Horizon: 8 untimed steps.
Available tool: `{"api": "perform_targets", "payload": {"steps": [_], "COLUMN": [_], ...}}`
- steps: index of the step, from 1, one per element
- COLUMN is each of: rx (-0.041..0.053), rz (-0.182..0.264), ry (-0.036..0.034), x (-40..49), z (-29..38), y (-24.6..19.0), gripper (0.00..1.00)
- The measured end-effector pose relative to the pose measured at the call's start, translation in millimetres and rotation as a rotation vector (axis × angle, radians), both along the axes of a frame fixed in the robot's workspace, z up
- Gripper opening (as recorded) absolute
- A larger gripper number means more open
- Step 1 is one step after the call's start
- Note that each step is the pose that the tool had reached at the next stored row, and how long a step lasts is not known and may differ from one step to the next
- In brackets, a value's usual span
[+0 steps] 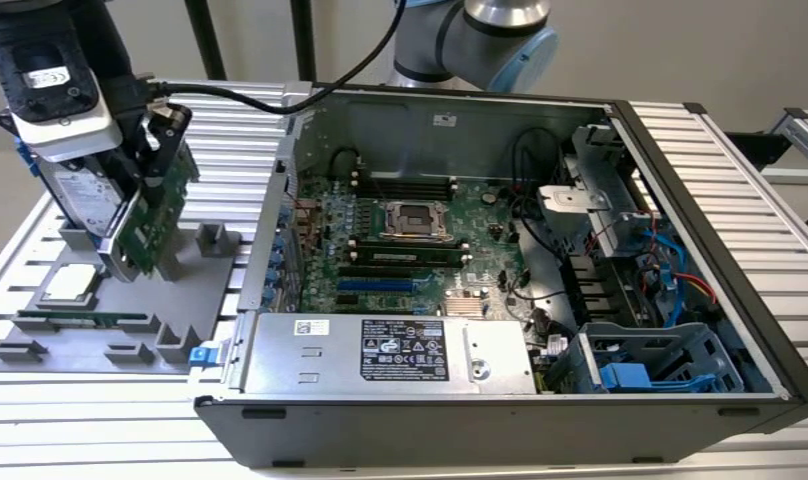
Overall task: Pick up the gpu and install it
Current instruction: 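Pick up the gpu and move the gpu toward the slot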
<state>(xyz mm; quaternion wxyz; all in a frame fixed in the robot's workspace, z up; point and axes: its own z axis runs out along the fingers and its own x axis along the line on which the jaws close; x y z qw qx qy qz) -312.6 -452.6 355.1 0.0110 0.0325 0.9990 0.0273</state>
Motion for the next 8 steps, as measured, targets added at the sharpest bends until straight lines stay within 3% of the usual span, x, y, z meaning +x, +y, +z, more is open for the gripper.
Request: {"api": "perform_targets", "payload": {"steps": [8], "rx": [0.0000], "rz": [0.000], "ry": [0.0001], "x": [0.0], "z": [9.8], "y": [0.0], "gripper": [0.00]}}
